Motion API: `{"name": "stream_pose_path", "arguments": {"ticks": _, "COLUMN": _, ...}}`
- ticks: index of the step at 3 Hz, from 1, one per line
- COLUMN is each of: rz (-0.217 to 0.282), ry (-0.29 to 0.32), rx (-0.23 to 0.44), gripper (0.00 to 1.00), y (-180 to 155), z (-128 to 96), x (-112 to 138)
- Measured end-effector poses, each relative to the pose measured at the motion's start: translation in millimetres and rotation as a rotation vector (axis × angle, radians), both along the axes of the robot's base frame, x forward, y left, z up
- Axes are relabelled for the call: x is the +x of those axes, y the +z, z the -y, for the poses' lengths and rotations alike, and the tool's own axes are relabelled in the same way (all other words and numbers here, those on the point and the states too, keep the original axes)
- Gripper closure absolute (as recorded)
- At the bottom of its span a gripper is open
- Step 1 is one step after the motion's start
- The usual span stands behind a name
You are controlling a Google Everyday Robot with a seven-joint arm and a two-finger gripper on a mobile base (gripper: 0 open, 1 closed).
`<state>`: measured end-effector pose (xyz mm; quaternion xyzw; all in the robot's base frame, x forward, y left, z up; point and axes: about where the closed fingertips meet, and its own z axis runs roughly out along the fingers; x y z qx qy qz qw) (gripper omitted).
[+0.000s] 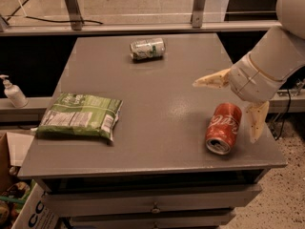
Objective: Move coke can near 7up can
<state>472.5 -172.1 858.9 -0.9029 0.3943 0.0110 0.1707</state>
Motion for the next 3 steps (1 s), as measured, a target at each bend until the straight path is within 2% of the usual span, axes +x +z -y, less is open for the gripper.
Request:
{"name": "stream_pose_path", "arguments": {"ticks": 1, "rz": -0.024, "ry": 0.01, "rx": -0.006, "gripper": 0.0, "y": -13.1, "z": 3.6, "x": -6.3}}
{"name": "stream_pose_path", "arguments": {"ticks": 2, "rz": -0.042, "ry": 0.001, "rx": -0.003, "gripper": 0.18, "y": -23.2, "z": 4.5, "x": -8.8}}
{"name": "stream_pose_path", "arguments": {"ticks": 3, "rz": -0.056, "ry": -0.026, "rx": -0.002, "gripper": 0.41, "y": -29.4, "z": 6.9, "x": -8.8}}
